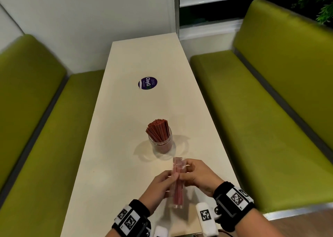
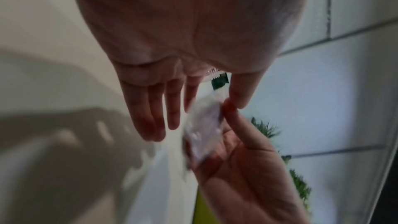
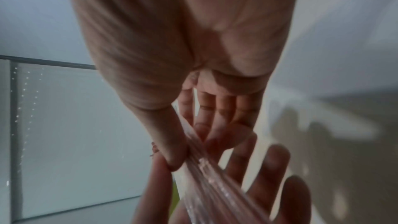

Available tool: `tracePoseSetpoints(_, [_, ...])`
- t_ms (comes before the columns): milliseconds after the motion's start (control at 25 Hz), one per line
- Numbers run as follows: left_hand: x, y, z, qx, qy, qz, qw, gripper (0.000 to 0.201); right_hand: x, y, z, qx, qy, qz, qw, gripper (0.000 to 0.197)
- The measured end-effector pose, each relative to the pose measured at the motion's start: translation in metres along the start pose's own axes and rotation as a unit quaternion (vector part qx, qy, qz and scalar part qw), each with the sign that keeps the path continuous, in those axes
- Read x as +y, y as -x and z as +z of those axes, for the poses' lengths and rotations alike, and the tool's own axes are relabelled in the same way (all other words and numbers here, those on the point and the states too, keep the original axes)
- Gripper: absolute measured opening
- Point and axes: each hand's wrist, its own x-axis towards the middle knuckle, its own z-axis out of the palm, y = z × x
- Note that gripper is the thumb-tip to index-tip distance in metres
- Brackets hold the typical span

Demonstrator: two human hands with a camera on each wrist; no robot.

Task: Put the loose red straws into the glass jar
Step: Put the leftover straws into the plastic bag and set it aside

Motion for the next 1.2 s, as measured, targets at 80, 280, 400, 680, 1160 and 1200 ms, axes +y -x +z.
tracePoseSetpoints(80, [0.006, 0.006, 0.000, -0.026, 0.099, 0.002, 0.995, 0.029, -0.007, 0.000, 0.008, 0.008, -0.023, -0.030, 0.999, 0.033])
tracePoseSetpoints(280, [0.006, 0.012, -0.012, 0.024, 0.113, 0.026, 0.993, 0.024, -0.014, -0.006, 0.012, 0.130, 0.186, -0.173, 0.958, 0.033])
tracePoseSetpoints(400, [0.004, 0.015, -0.016, 0.024, 0.115, 0.023, 0.993, 0.019, -0.014, -0.010, 0.015, 0.108, 0.373, -0.287, 0.876, 0.030])
tracePoseSetpoints(680, [0.004, 0.022, -0.021, 0.013, 0.093, 0.020, 0.995, 0.016, -0.009, -0.025, 0.025, 0.094, 0.527, -0.354, 0.767, 0.027])
tracePoseSetpoints(1160, [-0.006, 0.017, -0.030, 0.023, -0.019, 0.041, 0.999, 0.015, -0.033, -0.017, 0.026, 0.090, 0.115, -0.142, 0.979, 0.015])
tracePoseSetpoints(1200, [-0.008, 0.015, -0.031, 0.032, -0.046, 0.061, 0.997, 0.016, -0.040, -0.013, 0.027, 0.059, 0.026, -0.088, 0.994, 0.016])
